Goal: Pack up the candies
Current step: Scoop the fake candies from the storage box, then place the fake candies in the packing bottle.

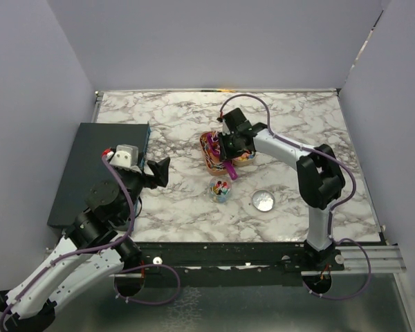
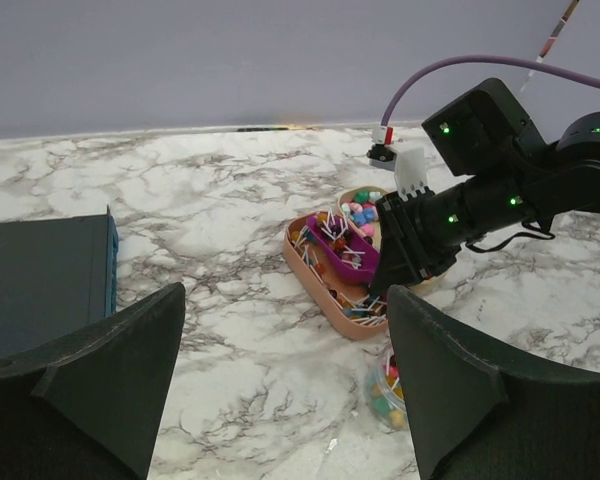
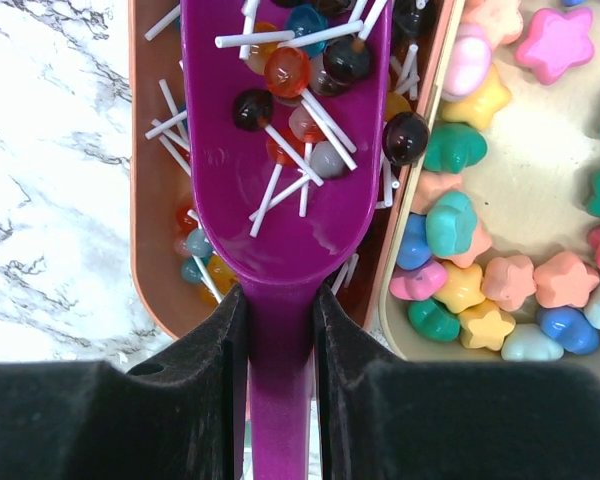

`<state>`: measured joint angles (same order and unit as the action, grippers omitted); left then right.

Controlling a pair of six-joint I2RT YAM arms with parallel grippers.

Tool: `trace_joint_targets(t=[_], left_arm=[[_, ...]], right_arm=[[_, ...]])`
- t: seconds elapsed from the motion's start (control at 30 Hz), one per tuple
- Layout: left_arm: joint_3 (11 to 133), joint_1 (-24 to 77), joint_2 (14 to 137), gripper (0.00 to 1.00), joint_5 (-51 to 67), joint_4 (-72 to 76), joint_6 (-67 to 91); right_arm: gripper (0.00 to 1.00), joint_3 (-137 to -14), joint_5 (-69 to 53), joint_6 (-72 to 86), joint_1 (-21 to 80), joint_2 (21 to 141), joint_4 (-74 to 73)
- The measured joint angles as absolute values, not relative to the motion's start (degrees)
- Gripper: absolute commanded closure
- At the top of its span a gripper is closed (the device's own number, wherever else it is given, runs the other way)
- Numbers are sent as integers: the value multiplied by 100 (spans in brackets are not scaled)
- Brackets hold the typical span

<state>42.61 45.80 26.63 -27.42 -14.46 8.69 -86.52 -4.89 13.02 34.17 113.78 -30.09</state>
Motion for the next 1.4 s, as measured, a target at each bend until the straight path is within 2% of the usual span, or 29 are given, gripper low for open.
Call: trace_joint_targets(t=[0.37,0.93,1.4], left_arm=[[4259,4576,2731,18,-2742,-1446,867],[4259,4571,3087,18,-2589,-1433,871],[4259,4550,3581,16,-2021,-1286,1055]], right_arm=[[99,-7996,-362,1188,3454,10796,-2620],[99,-6445,-333,268,3763,8796,-2060],[99,-5808,-1326,-1372,4038,7397,-2506]])
